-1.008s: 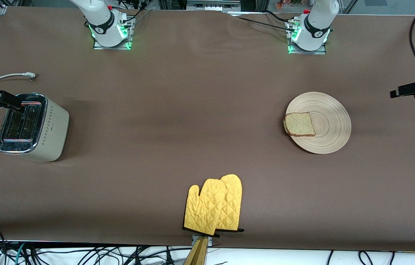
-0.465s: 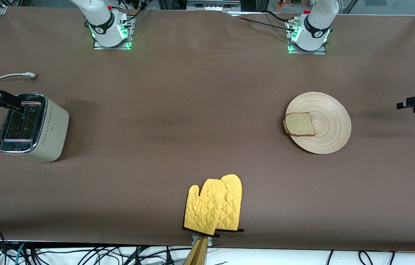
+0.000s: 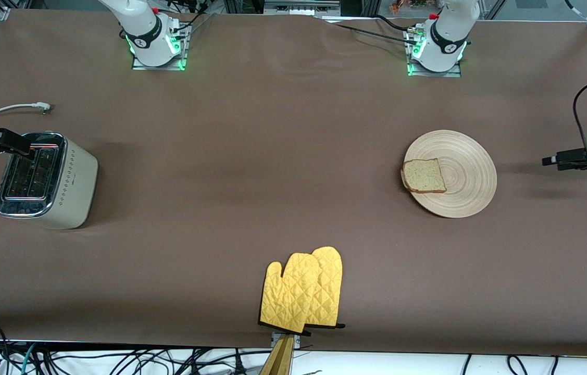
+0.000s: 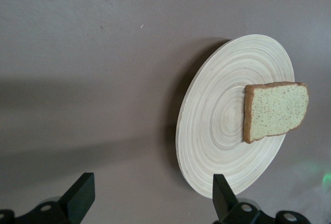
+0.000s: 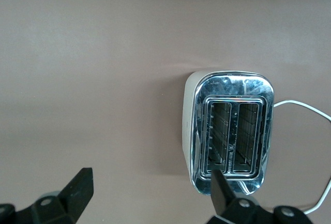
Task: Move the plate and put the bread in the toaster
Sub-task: 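Move the left gripper toward the rim of the wooden plate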
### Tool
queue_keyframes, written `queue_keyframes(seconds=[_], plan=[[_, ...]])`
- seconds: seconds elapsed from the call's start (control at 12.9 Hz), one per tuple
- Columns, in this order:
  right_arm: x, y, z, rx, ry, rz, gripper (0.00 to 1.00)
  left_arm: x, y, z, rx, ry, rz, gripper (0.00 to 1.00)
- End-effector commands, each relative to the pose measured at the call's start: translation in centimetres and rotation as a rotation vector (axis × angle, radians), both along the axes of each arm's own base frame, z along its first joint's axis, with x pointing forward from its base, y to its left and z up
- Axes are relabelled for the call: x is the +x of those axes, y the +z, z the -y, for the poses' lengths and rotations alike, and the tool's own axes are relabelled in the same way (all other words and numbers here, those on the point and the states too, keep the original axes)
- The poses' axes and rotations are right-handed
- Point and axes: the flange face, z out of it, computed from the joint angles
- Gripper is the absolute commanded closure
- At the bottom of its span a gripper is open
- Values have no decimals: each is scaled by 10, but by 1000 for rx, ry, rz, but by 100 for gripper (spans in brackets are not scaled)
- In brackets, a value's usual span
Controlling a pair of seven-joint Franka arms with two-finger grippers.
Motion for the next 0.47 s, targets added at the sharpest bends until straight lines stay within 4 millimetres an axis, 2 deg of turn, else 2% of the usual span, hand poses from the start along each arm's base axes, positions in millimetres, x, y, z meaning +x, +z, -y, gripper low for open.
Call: queue_keyframes(seconds=[0.0, 0.16, 0.39], plan=[[0, 2, 2, 10, -11, -1, 0, -12, -36, 11, -82, 11, 19, 0], [0, 2, 3, 10, -13, 1, 0, -16, -55, 24, -143, 27, 20, 0], [0, 1, 3, 11, -13, -2, 0, -12, -79, 58, -197, -7, -13, 0]])
